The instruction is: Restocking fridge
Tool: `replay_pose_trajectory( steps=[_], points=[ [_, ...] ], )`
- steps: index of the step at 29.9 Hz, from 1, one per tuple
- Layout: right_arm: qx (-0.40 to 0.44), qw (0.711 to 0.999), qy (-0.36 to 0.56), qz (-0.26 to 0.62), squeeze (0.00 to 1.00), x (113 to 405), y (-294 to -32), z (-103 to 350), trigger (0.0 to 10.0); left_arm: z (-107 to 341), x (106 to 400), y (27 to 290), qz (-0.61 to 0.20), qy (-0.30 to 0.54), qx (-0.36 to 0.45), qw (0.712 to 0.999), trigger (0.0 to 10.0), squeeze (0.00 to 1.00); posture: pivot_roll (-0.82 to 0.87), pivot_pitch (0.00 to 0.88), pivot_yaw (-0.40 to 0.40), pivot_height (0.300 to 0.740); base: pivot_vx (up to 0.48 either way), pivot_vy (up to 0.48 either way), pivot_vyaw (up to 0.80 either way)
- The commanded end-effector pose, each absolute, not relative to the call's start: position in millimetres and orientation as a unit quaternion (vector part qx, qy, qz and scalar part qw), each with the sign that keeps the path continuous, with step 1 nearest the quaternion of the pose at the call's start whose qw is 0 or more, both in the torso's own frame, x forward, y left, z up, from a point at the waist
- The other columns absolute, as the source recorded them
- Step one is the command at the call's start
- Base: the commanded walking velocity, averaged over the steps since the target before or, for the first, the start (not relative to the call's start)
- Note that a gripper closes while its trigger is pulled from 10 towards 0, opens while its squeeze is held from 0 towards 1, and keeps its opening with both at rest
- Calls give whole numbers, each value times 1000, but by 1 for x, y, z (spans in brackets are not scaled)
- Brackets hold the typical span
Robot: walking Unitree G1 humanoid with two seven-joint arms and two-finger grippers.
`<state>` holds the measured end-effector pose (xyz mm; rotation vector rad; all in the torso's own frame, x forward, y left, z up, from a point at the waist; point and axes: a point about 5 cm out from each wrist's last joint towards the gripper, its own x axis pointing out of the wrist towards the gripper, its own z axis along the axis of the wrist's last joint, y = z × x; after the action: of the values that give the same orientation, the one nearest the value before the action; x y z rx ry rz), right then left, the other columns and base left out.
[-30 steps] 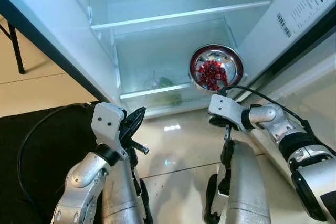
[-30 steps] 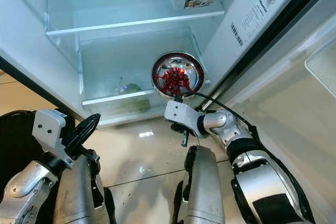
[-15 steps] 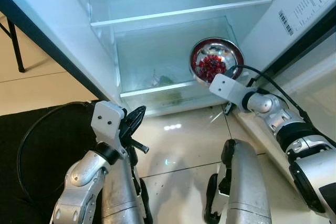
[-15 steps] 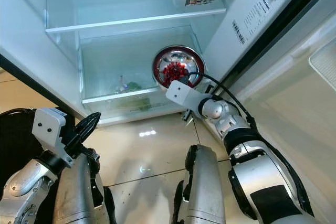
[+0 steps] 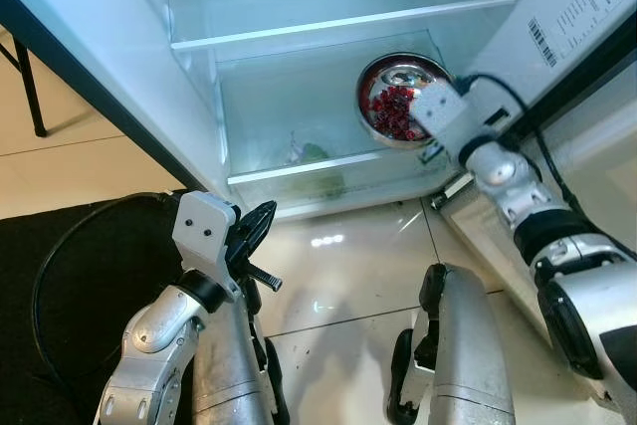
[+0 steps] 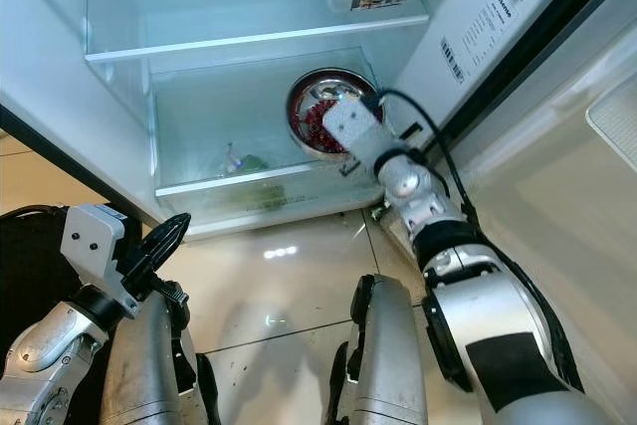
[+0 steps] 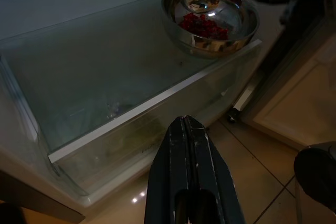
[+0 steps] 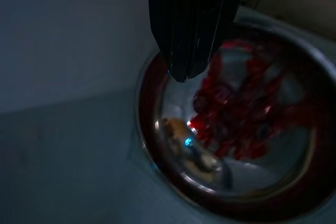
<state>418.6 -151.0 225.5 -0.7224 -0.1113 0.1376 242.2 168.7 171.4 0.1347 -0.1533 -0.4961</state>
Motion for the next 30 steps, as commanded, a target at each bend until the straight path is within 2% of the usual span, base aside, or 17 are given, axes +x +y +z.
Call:
replay_pose_trajectory(
  steps=[1, 6, 9, 10, 11, 12, 13, 16, 18, 20, 26, 30],
  points=[
    [-344, 937, -20, 62, 0, 416, -158, 209, 10000, 168, 238, 171, -250, -63, 73, 963, 10000, 0, 213, 485, -50, 395, 0, 0, 0],
    [-307, 946, -24, 99, 0, 415, -156, 209, 10000, 167, 238, 169, -251, -64, 71, 963, 10000, 0, 209, 474, -51, 395, 0, 0, 0],
    [-171, 968, -42, 176, 0, 411, -151, 212, 10000, 167, 238, 168, -252, -65, 69, 963, 10000, 0, 206, 469, -53, 395, 0, 0, 0],
    [-171, 968, -42, 176, 0, 411, -151, 212, 10000, 167, 238, 168, -252, -65, 69, 963, 10000, 0, 206, 469, -53, 395, 0, 0, 0],
    [-129, 958, -41, 253, 0, 406, -145, 206, 10000, 167, 239, 168, -253, -66, 69, 963, 10000, 0, 194, 462, -55, 395, 0, 0, 0],
    [-129, 958, -41, 253, 0, 406, -145, 206, 10000, 167, 239, 168, -253, -66, 69, 963, 10000, 0, 194, 462, -55, 395, 0, 0, 0],
    [-121, 943, -30, 308, 0, 400, -139, 197, 10000, 167, 240, 167, -253, -67, 67, 963, 10000, 0, 194, 462, -55, 395, 0, 0, 0],
    [-127, 925, -11, 358, 0, 394, -130, 185, 10000, 167, 240, 167, -254, -68, 66, 963, 10000, 0, 189, 467, -53, 395, 0, 0, 0],
    [-155, 897, 24, 413, 0, 384, -117, 164, 10000, 167, 240, 165, -257, -68, 65, 962, 10000, 0, 193, 474, -52, 395, 0, 0, 0],
    [-188, 880, 52, 432, 0, 378, -110, 147, 10000, 168, 240, 165, -257, -68, 65, 962, 10000, 0, 193, 480, -50, 395, 0, 0, 0],
    [-271, 890, 81, 358, 0, 380, -112, 132, 10000, 168, 238, 167, -257, -65, 67, 962, 10000, 0, 203, 491, -43, 395, 0, 0, 0],
    [-295, 896, 83, 322, 0, 385, -116, 134, 10000, 167, 237, 167, -259, -63, 67, 961, 10000, 0, 203, 491, -43, 395, 0, 0, 0]
  ],
)
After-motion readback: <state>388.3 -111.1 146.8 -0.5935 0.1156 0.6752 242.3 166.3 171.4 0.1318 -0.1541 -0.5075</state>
